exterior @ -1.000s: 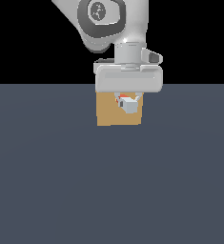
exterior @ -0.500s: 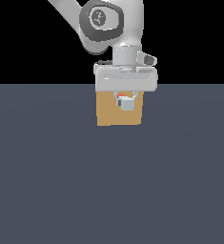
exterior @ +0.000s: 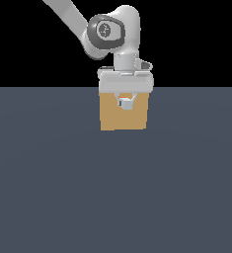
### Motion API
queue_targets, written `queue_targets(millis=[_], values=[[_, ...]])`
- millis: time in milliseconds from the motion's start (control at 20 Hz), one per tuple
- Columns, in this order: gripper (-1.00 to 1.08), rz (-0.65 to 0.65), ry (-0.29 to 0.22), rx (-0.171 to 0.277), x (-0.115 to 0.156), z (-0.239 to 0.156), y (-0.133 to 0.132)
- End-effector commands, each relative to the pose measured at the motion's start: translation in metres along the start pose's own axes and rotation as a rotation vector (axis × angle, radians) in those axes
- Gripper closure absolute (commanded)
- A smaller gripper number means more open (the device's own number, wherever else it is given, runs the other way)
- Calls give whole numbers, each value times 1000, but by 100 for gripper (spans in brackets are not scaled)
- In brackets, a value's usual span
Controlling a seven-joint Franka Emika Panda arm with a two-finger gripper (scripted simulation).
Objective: Insert the peg into the horizontal hole in a box.
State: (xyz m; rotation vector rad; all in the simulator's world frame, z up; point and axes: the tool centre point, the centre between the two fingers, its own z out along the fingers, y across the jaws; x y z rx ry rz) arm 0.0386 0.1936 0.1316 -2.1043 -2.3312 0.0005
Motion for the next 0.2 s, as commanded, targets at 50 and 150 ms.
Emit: queue_targets(millis=[50,150], values=[[108,3,0,-3,9,-1,2],[108,3,0,-3,10,-1,2]])
